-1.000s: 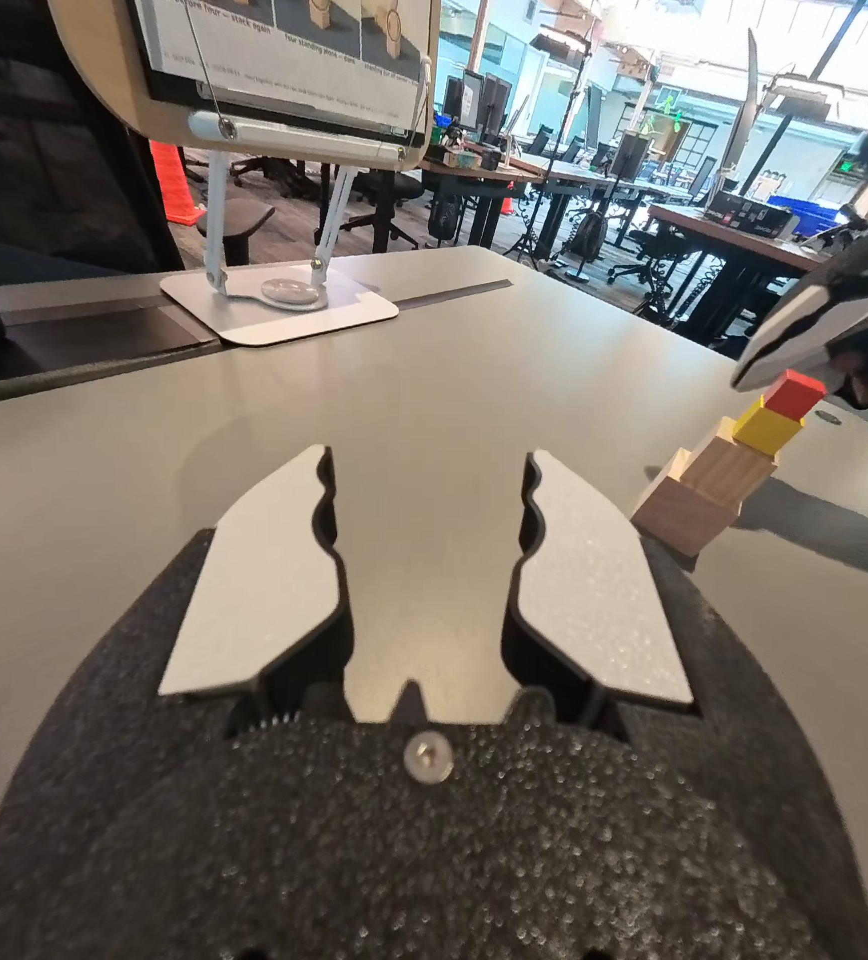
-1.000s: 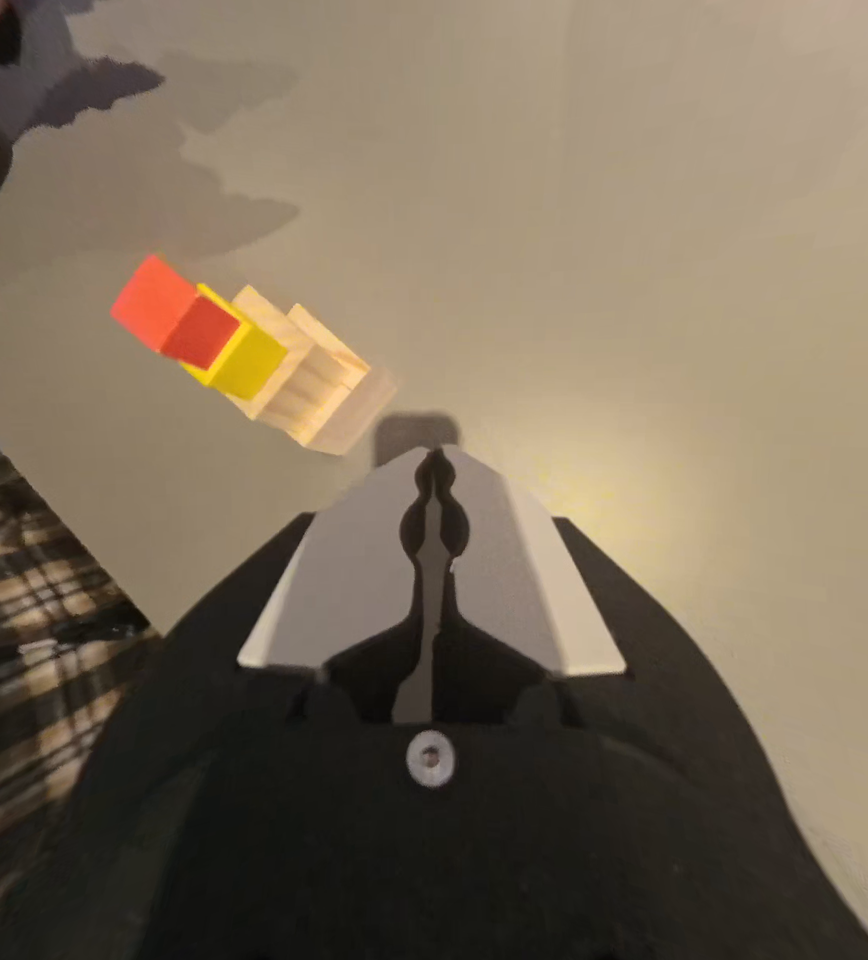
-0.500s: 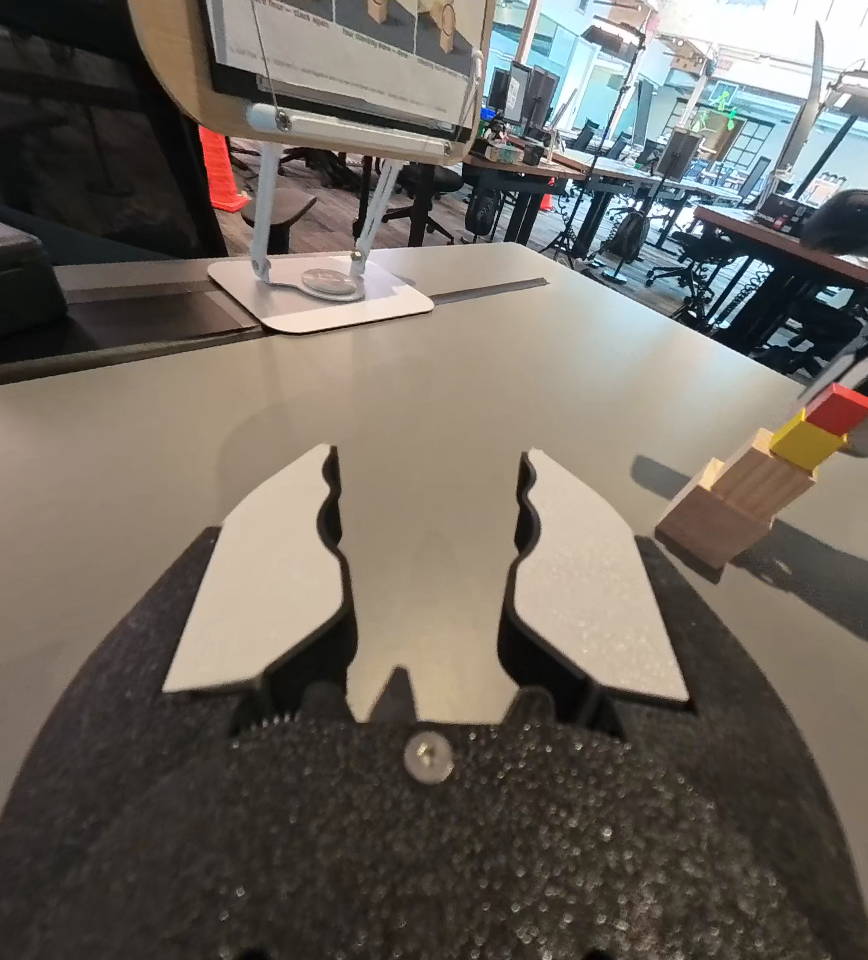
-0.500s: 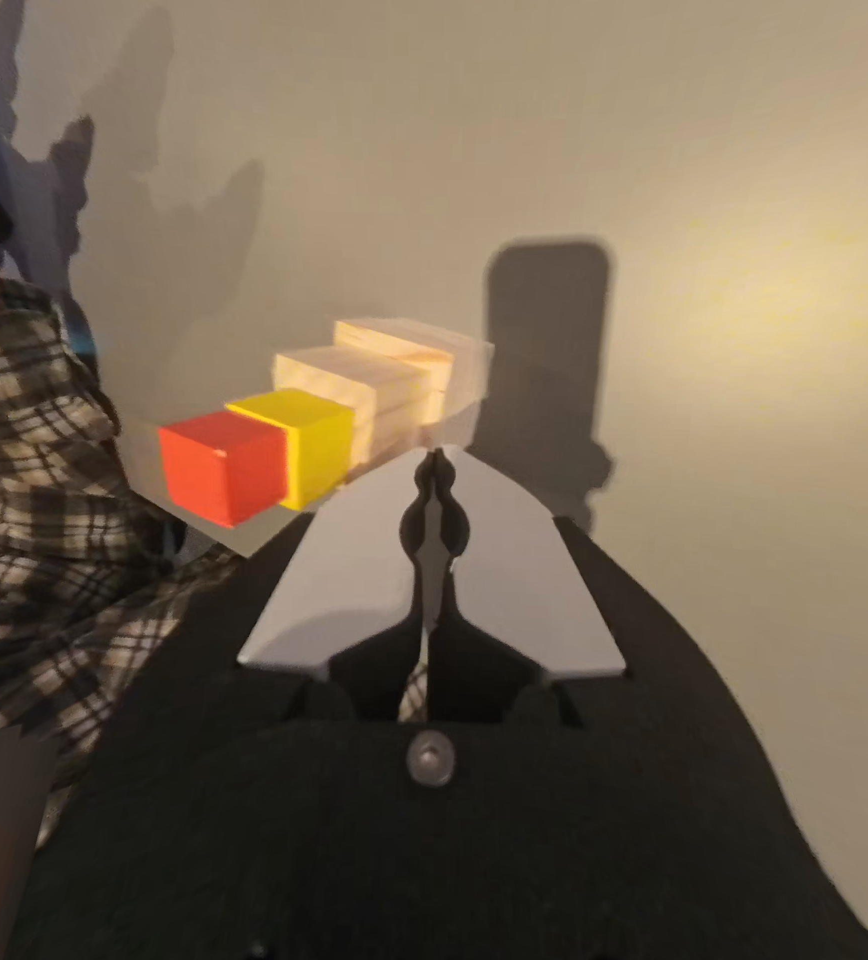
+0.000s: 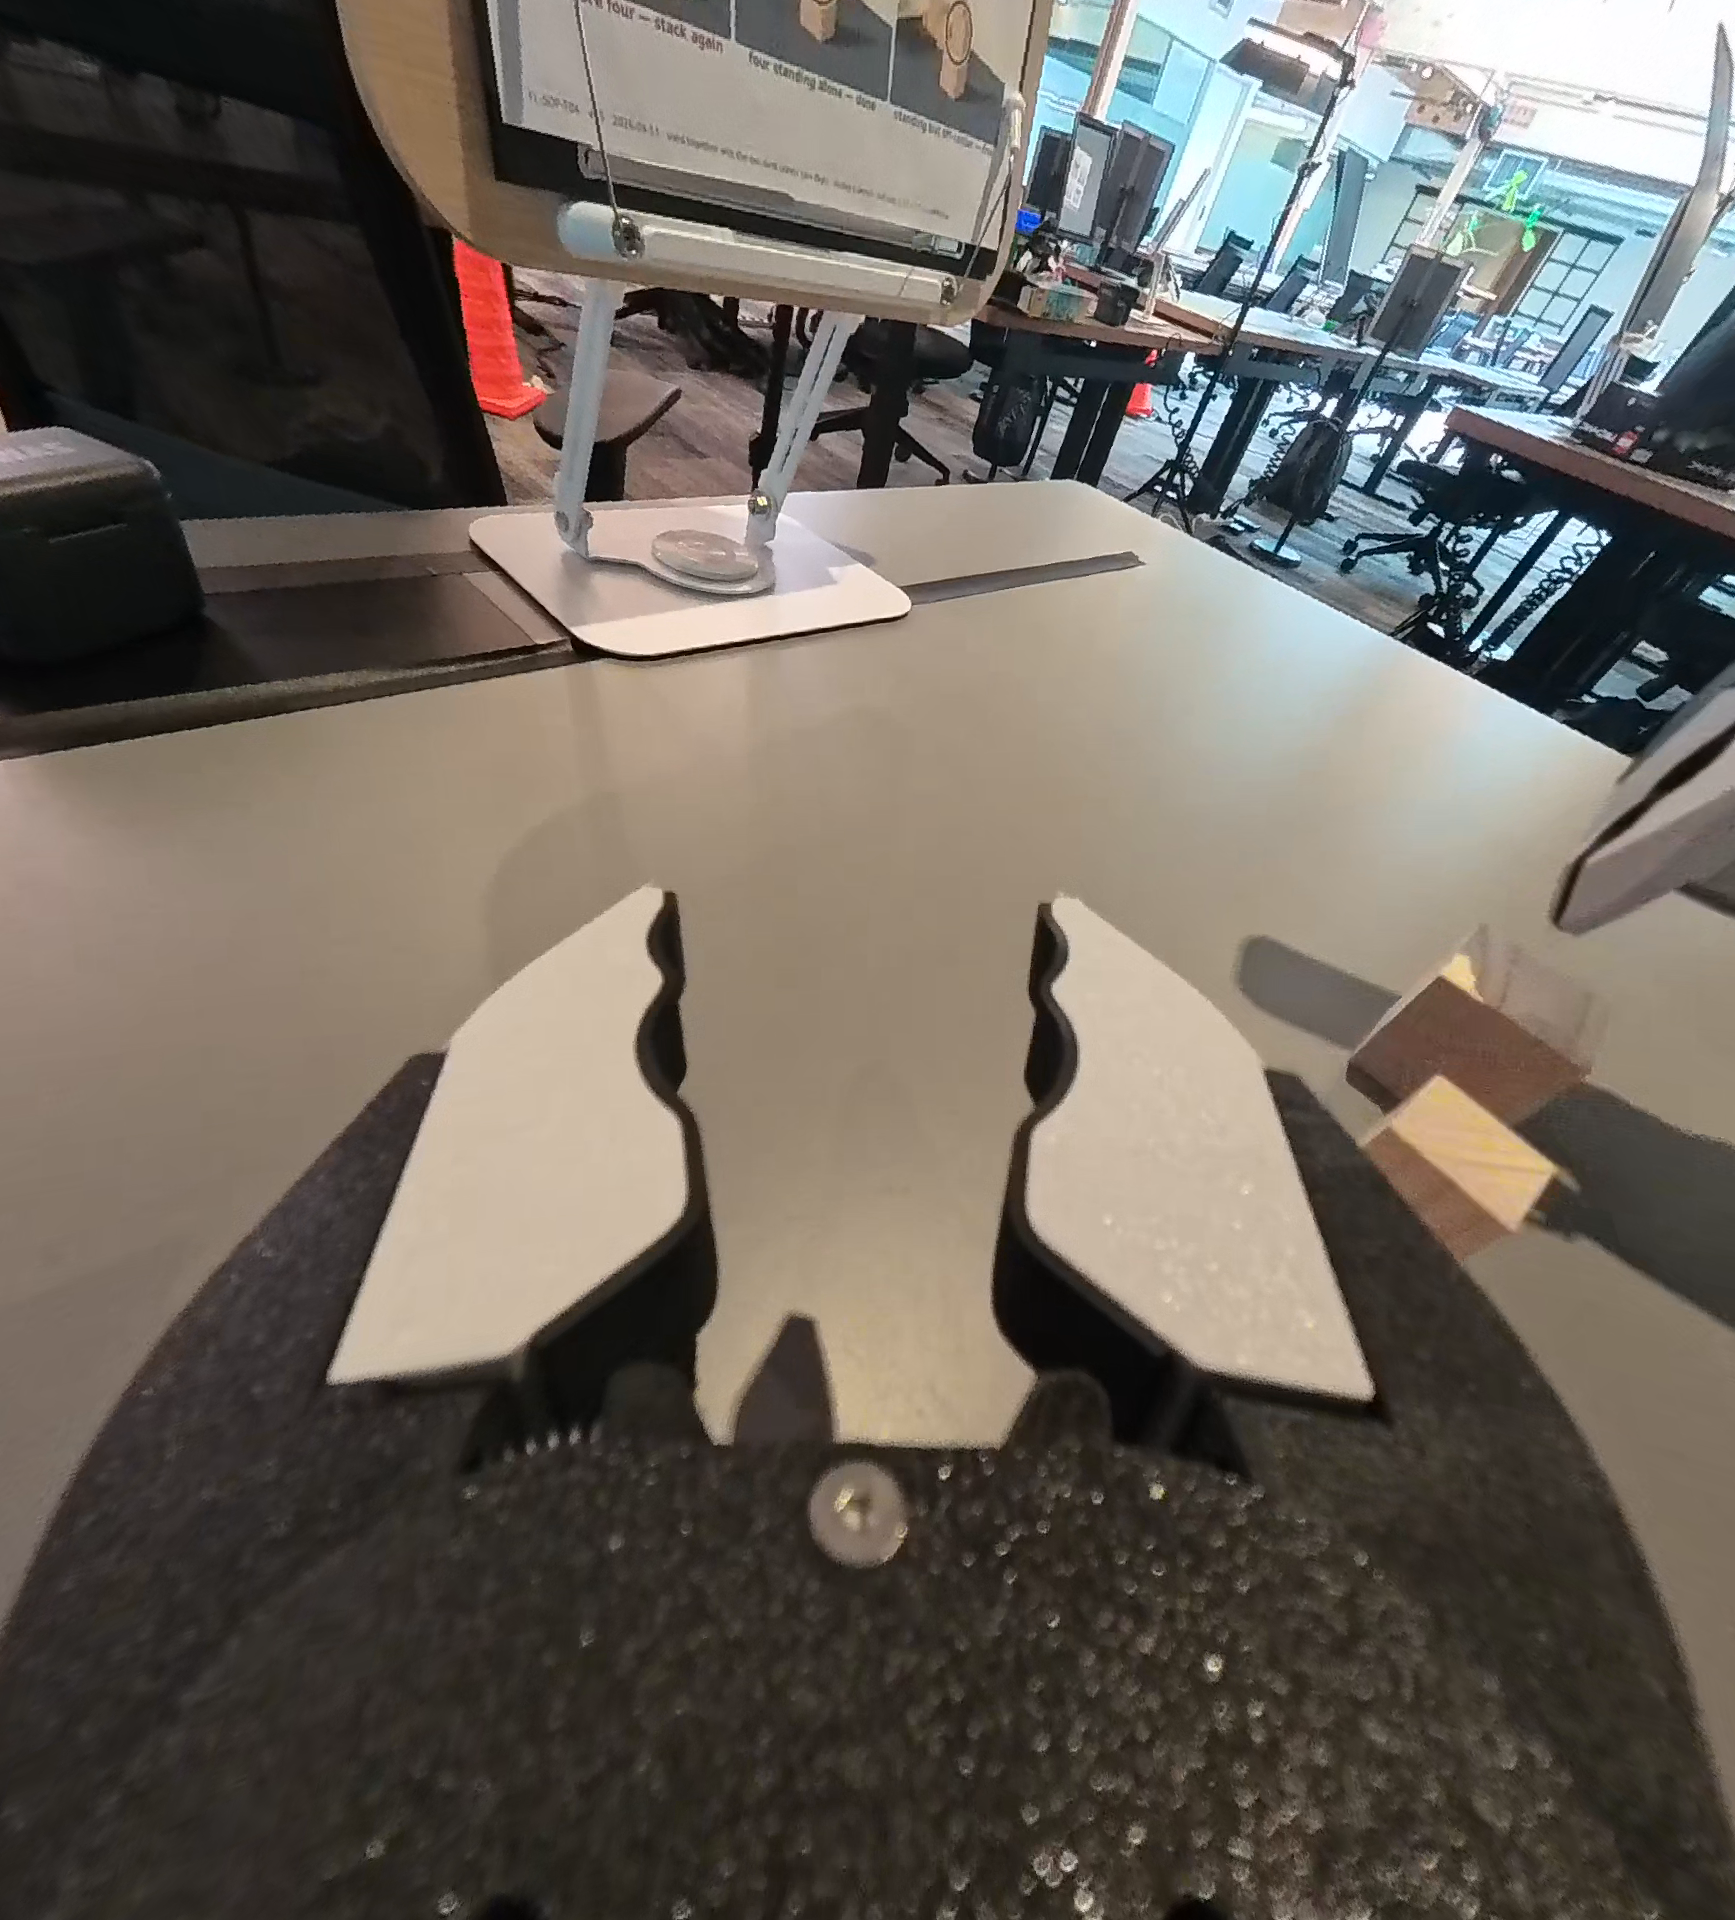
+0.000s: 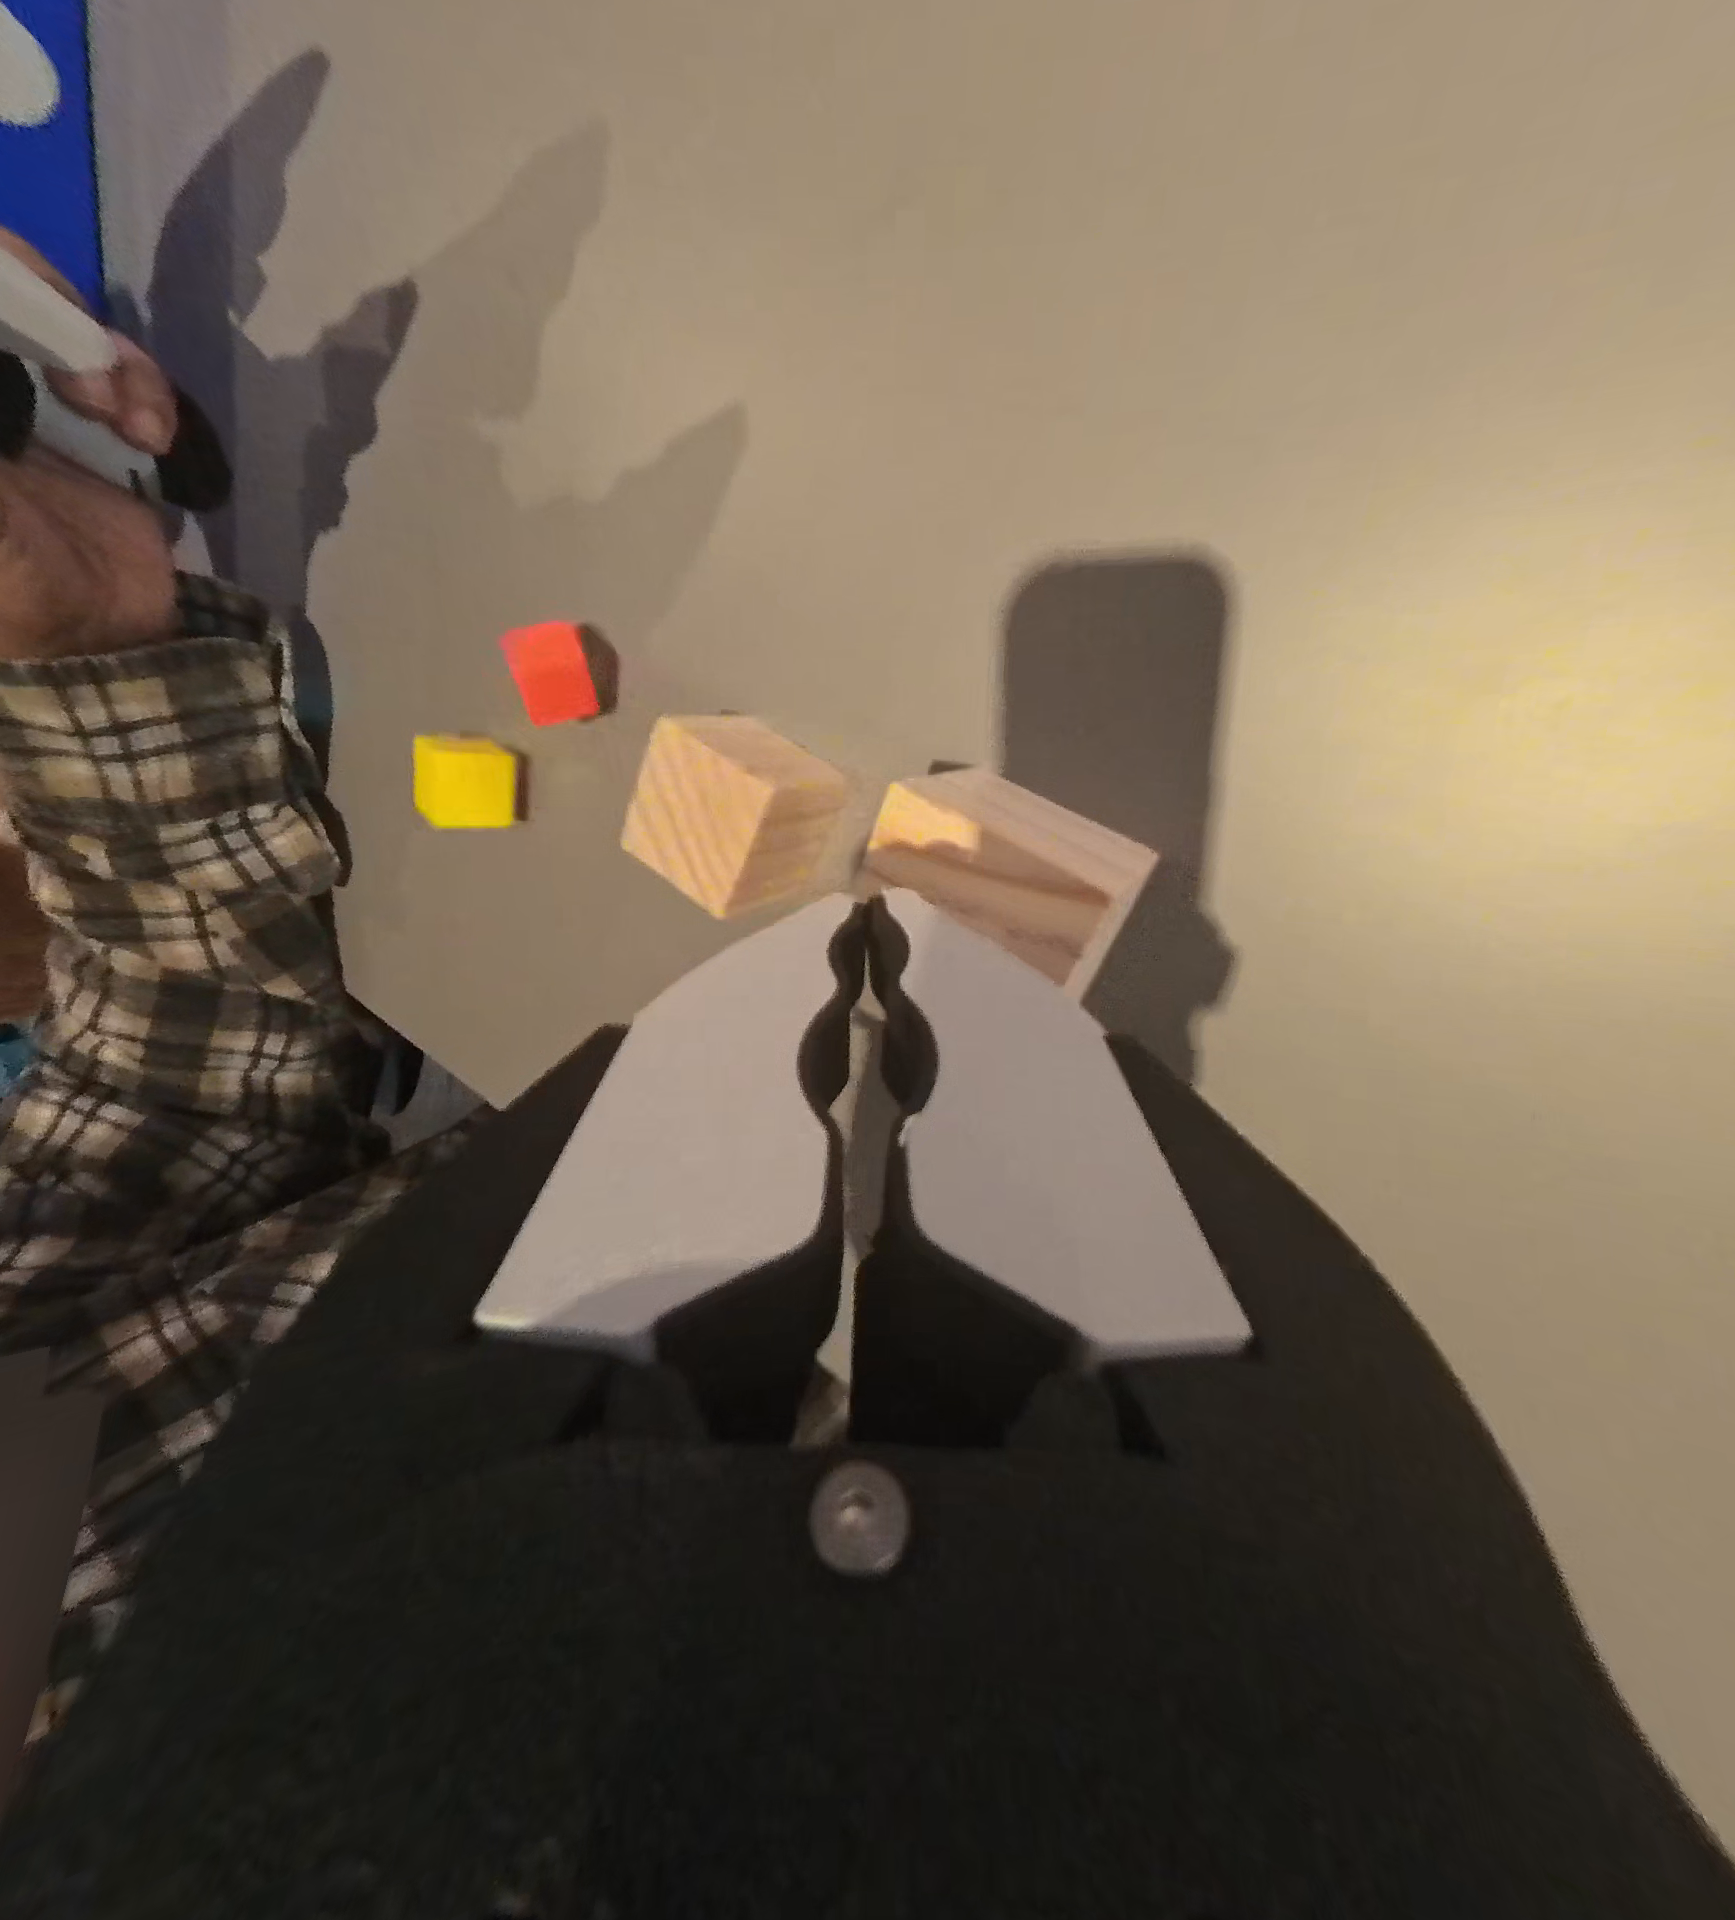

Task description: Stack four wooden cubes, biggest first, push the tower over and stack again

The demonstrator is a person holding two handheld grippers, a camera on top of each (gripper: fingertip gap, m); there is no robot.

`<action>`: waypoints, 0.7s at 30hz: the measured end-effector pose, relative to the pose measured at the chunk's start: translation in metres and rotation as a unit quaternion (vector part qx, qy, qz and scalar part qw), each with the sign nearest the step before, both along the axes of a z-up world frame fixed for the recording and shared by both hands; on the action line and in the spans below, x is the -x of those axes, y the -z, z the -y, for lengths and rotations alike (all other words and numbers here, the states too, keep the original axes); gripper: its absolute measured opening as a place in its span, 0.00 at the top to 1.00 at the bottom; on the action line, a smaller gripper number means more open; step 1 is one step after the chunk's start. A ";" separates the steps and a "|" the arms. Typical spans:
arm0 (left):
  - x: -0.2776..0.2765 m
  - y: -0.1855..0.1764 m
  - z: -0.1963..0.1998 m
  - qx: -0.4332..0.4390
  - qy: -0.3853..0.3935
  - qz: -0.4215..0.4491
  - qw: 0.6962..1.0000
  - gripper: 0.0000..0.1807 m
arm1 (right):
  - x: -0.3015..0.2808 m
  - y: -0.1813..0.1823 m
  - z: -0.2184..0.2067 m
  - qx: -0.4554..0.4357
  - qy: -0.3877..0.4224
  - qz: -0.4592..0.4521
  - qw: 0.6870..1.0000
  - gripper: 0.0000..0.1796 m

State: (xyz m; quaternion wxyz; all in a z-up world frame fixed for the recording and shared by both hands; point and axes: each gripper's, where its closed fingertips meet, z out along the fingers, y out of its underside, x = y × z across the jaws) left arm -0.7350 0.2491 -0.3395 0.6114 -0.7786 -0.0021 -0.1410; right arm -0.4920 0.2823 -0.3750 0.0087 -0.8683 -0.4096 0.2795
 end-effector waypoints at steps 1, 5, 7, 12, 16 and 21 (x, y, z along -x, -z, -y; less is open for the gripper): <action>-0.001 0.000 0.000 0.000 0.002 -0.002 1.000 0.65 | -0.001 -0.002 -0.005 -0.012 -0.001 -0.010 1.000 1.00; -0.003 0.001 -0.001 -0.002 0.005 -0.009 1.000 0.65 | -0.004 -0.017 -0.023 -0.051 0.000 -0.074 0.996 1.00; -0.003 0.001 -0.002 -0.003 0.007 -0.009 1.000 0.65 | -0.006 -0.027 -0.031 -0.061 0.007 -0.120 0.991 1.00; -0.001 0.002 -0.002 -0.006 0.005 -0.014 1.000 0.65 | -0.015 -0.045 -0.052 -0.072 0.021 -0.245 0.967 1.00; 0.000 0.000 -0.001 -0.006 0.009 -0.016 1.000 0.65 | -0.021 -0.055 -0.063 -0.151 -0.026 -0.343 0.927 0.90; -0.007 -0.007 0.002 -0.017 0.036 -0.025 0.999 0.63 | -0.030 -0.053 -0.062 -0.312 -0.146 -0.401 0.849 0.48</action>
